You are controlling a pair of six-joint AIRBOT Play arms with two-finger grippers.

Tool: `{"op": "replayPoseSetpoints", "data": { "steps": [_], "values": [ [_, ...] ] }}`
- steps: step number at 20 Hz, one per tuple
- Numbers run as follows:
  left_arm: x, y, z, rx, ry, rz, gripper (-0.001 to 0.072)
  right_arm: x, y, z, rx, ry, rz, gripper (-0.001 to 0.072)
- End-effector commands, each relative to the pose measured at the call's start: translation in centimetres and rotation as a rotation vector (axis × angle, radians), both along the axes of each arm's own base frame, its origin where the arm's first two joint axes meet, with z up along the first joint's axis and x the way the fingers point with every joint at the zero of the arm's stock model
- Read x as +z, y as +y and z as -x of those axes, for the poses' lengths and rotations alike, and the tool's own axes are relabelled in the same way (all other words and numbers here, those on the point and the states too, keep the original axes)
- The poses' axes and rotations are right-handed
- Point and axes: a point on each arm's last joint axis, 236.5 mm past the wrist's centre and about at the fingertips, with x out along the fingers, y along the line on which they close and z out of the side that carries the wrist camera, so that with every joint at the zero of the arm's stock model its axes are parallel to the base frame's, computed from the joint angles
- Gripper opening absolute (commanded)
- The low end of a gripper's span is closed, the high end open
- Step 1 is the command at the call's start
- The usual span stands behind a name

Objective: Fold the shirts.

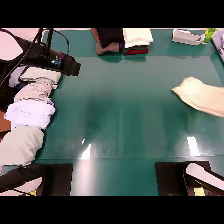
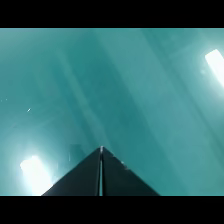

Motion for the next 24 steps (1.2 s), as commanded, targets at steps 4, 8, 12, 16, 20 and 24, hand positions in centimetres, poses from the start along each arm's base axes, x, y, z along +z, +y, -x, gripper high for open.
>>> {"op": "replayPoseSetpoints", "data": {
  "steps": [4,8,12,16,20,24],
  "values": [
    [0.4,-0.2,-0.3,0.006,-0.014,0.015,0.0026,-5.1,0.2,8.5,-0.177,0.082,-0.089,0.0018],
    [0.3,-0.1,-0.2,0.005,-0.013,0.013,0.0027,-6.8,3.5,7.7,-0.084,0.119,-0.116,0.0019],
    [0.2,-0.1,-0.1,0.002,-0.005,0.007,0.0027,-5.6,3.2,7.4,-0.05,0.141,-0.074,0.046],
    [0.2,-0.1,-0.1,0.003,-0.006,0.008,0.0027,-0.1,2.3,4.9,0.0,0.061,0.011,0.0503],
    [0.4,-0.2,-0.3,0.005,-0.019,0.015,0.0027,4.0,11.0,-2.7,0.268,-0.145,-0.026,0.0503],
    [0.7,-0.1,-0.7,0.011,-0.038,0.016,0.0027,2.7,23.2,-5.9,0.619,-0.15,-0.091,0.0502]
  ]
}}
